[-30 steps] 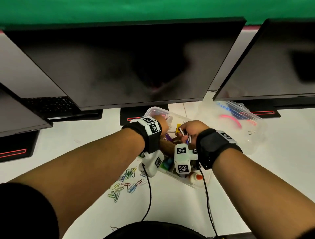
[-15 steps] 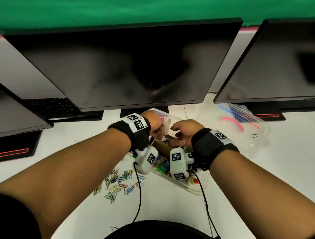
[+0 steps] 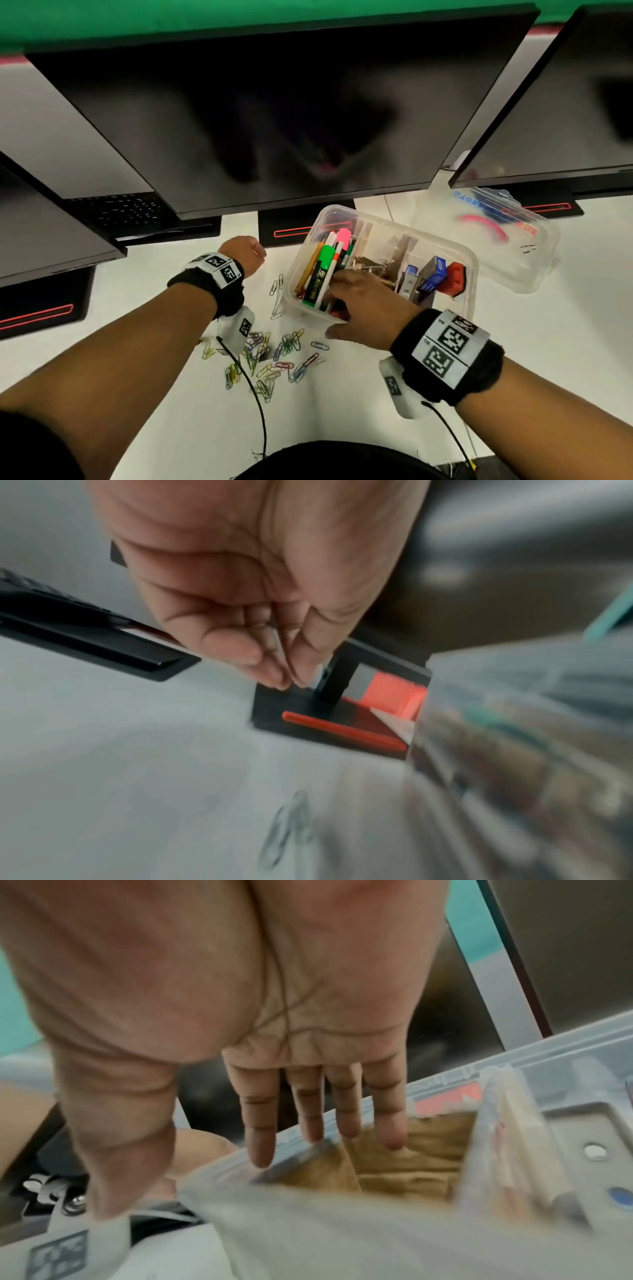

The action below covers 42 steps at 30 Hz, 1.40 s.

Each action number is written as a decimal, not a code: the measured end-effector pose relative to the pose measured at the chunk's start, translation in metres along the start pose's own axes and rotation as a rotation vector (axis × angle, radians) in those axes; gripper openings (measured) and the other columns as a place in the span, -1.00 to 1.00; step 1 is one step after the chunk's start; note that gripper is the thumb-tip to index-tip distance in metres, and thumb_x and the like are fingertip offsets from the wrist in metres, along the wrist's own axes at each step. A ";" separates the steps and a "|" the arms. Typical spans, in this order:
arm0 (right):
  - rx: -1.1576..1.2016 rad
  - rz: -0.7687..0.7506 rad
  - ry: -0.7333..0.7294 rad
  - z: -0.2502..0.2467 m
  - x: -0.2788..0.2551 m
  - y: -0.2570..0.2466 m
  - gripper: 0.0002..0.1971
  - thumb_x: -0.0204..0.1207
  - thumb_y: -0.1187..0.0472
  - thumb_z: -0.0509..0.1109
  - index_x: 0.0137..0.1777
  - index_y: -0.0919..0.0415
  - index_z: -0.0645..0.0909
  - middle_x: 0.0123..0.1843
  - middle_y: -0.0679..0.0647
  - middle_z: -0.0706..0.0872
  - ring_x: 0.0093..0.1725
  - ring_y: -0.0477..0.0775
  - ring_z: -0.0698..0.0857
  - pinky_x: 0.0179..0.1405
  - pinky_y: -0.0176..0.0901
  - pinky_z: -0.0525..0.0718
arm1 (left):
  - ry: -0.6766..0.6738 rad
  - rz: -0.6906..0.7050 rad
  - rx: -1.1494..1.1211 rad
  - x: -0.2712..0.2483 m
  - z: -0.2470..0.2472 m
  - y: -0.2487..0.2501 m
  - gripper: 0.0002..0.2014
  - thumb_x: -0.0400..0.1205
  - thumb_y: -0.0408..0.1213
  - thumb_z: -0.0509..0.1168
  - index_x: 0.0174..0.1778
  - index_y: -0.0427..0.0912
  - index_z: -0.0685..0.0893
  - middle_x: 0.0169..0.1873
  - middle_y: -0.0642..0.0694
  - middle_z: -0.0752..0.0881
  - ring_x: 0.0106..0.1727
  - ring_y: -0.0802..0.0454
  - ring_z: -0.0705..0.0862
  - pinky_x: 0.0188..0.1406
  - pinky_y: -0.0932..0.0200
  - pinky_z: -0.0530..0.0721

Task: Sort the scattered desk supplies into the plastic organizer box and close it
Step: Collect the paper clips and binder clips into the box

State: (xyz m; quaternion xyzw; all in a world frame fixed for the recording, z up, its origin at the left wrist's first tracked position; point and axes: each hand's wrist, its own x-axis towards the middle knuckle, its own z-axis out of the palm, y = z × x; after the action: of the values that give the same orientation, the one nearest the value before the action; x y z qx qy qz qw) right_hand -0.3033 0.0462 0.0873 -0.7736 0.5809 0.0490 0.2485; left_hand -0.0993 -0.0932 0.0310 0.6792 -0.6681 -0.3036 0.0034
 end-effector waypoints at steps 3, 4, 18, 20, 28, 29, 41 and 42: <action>0.040 0.031 -0.013 0.015 -0.002 -0.005 -0.47 0.47 0.00 0.40 0.46 -0.01 0.44 0.61 0.03 0.24 0.54 0.13 0.33 0.55 0.01 0.34 | -0.115 0.096 0.211 -0.002 0.025 -0.015 -0.71 0.58 -0.15 0.36 0.18 -0.17 0.68 0.22 -0.16 0.70 0.29 -0.14 0.61 0.27 0.11 0.53; 0.077 0.028 0.014 0.018 -0.002 -0.006 -0.50 0.50 0.08 0.39 0.45 -0.02 0.45 0.62 0.02 0.22 0.54 0.11 0.35 0.56 -0.06 0.33 | -0.141 0.123 0.242 -0.003 0.032 -0.017 -0.65 0.57 -0.09 0.37 0.21 -0.18 0.65 0.21 -0.18 0.70 0.28 -0.15 0.62 0.25 0.10 0.54; 0.288 0.028 0.152 0.037 -0.006 -0.003 -0.60 0.56 0.22 0.33 0.40 -0.02 0.53 0.63 -0.11 0.23 0.57 -0.08 0.33 0.46 -0.45 0.18 | -0.121 0.165 0.330 -0.021 0.065 -0.032 -0.77 0.63 -0.31 0.18 0.12 -0.29 0.63 0.18 -0.25 0.68 0.22 -0.19 0.65 0.15 0.11 0.58; 0.330 0.031 0.138 0.033 -0.007 -0.004 -0.63 0.55 0.17 0.36 0.37 0.01 0.56 0.61 -0.09 0.29 0.53 -0.08 0.38 0.48 -0.38 0.29 | -0.119 0.134 0.282 -0.027 0.054 -0.032 -0.75 0.62 -0.29 0.21 0.15 -0.29 0.63 0.21 -0.24 0.67 0.24 -0.19 0.63 0.17 0.10 0.57; 0.559 0.119 0.319 -0.003 0.003 -0.015 -0.77 0.59 0.15 0.32 0.20 0.06 0.67 0.17 -0.07 0.67 0.08 -0.09 0.62 0.14 -0.27 0.57 | 0.081 0.286 -0.068 -0.070 -0.008 0.009 -0.79 0.59 -0.41 0.20 0.05 -0.21 0.70 -0.13 -0.09 0.67 -0.14 0.03 0.56 -0.13 0.28 0.46; 0.593 0.139 0.321 -0.006 0.007 -0.016 -0.76 0.59 0.15 0.32 0.22 0.05 0.66 0.16 -0.09 0.66 0.07 -0.11 0.60 0.11 -0.30 0.55 | 0.076 0.314 -0.074 -0.077 -0.012 0.015 -0.80 0.60 -0.41 0.20 0.04 -0.19 0.70 -0.18 -0.03 0.63 -0.21 0.08 0.53 -0.21 0.30 0.46; 0.708 0.238 0.490 -0.045 0.009 0.013 -0.70 0.54 0.32 0.35 -0.35 -0.07 0.58 -0.32 0.01 0.70 -0.31 0.04 0.70 -0.18 -0.08 0.74 | 0.134 0.420 -0.173 -0.114 0.005 0.048 -0.80 0.61 -0.31 0.31 0.13 -0.11 0.72 -0.06 0.03 0.64 -0.04 0.16 0.59 -0.05 0.44 0.48; 0.627 0.267 0.545 -0.052 0.008 0.023 -0.70 0.54 0.33 0.33 -0.36 -0.05 0.58 -0.29 0.03 0.71 -0.24 0.09 0.72 -0.14 -0.05 0.73 | 0.131 0.413 -0.119 -0.113 0.006 0.044 -0.79 0.62 -0.27 0.30 0.16 -0.08 0.70 0.01 0.02 0.65 0.03 0.15 0.60 0.01 0.41 0.48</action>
State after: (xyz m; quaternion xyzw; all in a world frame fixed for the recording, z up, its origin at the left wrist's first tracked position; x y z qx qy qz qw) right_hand -0.3335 0.0119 0.1222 -0.5633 0.7070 -0.3039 0.3007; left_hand -0.1331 0.0073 0.0898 0.5450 -0.7723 -0.2907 0.1487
